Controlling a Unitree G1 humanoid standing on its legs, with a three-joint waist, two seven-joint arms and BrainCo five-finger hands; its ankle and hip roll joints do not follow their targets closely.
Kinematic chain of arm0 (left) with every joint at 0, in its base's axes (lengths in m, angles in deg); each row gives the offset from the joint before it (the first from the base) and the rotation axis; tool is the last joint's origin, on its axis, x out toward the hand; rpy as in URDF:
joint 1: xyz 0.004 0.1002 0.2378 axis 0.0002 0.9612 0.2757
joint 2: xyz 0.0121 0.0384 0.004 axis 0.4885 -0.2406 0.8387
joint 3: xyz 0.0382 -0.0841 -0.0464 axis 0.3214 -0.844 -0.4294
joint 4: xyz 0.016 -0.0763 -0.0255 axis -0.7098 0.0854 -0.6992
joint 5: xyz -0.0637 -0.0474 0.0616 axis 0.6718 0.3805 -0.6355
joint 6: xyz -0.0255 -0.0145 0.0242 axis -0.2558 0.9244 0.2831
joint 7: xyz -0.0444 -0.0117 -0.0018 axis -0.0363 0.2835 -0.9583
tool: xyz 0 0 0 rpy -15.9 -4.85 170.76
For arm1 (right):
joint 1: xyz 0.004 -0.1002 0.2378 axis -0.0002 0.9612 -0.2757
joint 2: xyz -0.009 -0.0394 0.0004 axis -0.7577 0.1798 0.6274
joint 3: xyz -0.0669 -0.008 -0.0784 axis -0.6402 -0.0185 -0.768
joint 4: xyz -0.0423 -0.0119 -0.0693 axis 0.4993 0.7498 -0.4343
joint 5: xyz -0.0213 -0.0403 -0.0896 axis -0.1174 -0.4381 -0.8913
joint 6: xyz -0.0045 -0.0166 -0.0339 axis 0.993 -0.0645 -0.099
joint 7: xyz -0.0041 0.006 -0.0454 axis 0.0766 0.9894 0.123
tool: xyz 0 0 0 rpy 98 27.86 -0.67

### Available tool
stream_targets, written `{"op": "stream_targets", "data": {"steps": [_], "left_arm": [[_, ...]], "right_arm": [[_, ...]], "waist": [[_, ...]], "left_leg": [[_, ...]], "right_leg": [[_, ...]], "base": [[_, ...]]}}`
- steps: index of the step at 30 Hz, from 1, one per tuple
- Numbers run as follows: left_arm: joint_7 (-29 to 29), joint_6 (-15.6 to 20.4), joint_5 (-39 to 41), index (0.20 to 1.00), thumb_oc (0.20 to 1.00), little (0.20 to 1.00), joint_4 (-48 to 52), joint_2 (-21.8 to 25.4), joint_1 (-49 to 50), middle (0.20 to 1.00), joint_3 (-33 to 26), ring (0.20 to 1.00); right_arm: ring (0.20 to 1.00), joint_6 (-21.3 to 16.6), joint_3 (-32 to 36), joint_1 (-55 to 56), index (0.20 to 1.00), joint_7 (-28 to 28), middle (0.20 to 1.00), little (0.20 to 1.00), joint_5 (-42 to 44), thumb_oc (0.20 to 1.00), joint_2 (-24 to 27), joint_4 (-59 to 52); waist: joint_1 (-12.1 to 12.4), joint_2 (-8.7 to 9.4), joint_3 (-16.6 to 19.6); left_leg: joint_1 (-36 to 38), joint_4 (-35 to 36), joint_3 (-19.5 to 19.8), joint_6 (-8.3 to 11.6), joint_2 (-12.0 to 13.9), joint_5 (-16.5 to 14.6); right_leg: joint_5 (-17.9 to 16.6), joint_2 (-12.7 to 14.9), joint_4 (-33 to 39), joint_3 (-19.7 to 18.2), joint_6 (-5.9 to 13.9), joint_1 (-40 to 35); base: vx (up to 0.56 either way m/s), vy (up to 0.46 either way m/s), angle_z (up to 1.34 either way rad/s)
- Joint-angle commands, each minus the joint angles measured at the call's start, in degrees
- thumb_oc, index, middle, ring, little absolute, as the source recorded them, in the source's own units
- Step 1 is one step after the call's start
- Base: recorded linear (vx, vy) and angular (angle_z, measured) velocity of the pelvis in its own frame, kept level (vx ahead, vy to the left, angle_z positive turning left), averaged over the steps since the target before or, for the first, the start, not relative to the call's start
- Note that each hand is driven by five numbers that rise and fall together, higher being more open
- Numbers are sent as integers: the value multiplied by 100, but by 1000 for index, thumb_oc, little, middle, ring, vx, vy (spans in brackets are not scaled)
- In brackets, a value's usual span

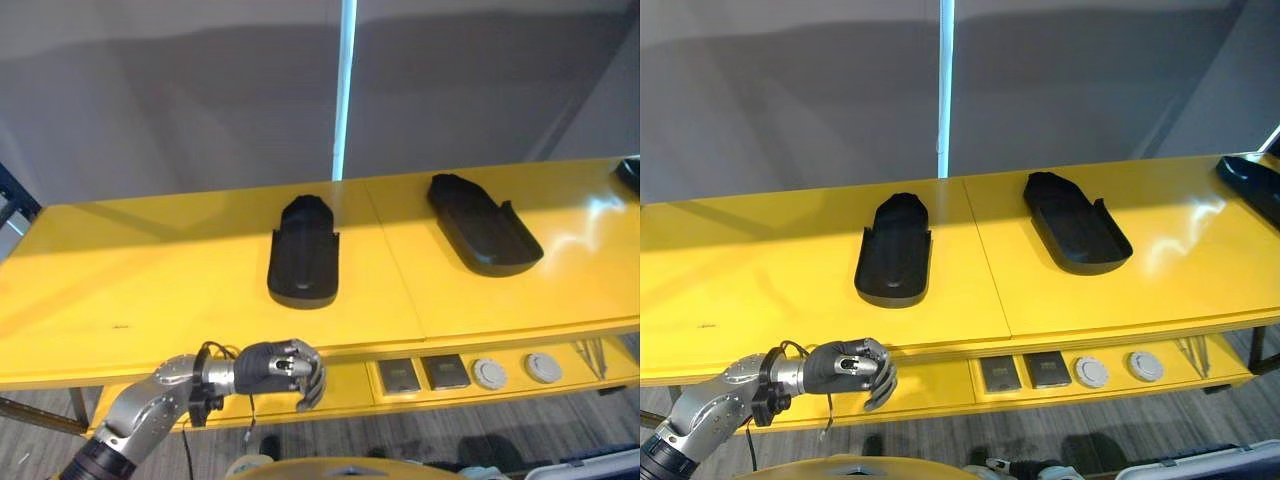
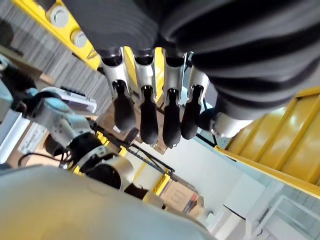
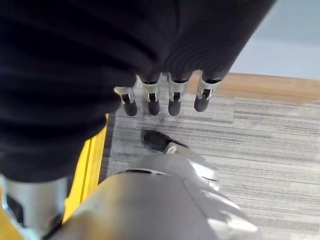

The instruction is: Move parts from the plastic box to the shelf.

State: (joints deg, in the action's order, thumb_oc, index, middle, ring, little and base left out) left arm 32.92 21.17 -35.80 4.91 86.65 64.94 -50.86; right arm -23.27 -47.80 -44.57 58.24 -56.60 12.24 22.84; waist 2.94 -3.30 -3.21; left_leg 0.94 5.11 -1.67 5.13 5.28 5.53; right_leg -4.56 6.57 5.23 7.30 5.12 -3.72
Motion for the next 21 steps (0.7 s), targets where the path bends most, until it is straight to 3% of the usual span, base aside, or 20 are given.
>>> {"op": "stream_targets", "data": {"steps": [1, 7, 10, 15, 21], "left_arm": [[-59, 177, 382, 200, 200, 200, 88, 10, -418, 200, -60, 200], [-1219, 708, 120, 200, 200, 200, -357, 32, -249, 200, -219, 200], [-2118, 1096, -312, 200, 200, 200, -515, -101, -203, 200, -526, 200], [-2099, 1226, -445, 200, 200, 200, -600, -267, -233, 200, -662, 200], [-2483, 1392, -111, 200, 200, 200, -920, -663, -575, 200, -203, 200]], "right_arm": [[1000, 78, -117, -476, 1000, 5, 1000, 1000, -71, 1000, 83, 320], [1000, 150, 47, -283, 1000, 87, 1000, 1000, -21, 1000, 95, 385], [1000, 192, 204, -95, 1000, 148, 1000, 1000, 43, 1000, 113, 371], [1000, 316, 359, 19, 1000, 240, 1000, 1000, 231, 1000, 129, 393], [1000, 241, 387, 148, 1000, 214, 1000, 1000, 77, 1000, 140, 503]], "waist": [[-82, -44, -101], [-99, -92, -121], [-90, -80, -171], [-119, -53, -252], [-335, -59, -381]], "left_leg": [[166, -11, -168, -154, 27, -223], [153, -11, -173, -150, 16, -210], [124, -11, -157, -164, 2, -202], [83, -11, -177, -158, 17, -188], [34, -11, -266, -129, 65, -143]], "right_leg": [[-10, 218, -23, 219, 192, -126], [-24, 215, -23, 208, 199, -98], [-32, 207, -23, 210, 188, -64], [-51, 202, -23, 204, 177, 3], [-116, 181, -23, 136, 179, 122]], "base": [[0, 0, 0], [47, 3, 0], [47, -19, 1], [20, -24, -2], [20, -9, -8]]}}
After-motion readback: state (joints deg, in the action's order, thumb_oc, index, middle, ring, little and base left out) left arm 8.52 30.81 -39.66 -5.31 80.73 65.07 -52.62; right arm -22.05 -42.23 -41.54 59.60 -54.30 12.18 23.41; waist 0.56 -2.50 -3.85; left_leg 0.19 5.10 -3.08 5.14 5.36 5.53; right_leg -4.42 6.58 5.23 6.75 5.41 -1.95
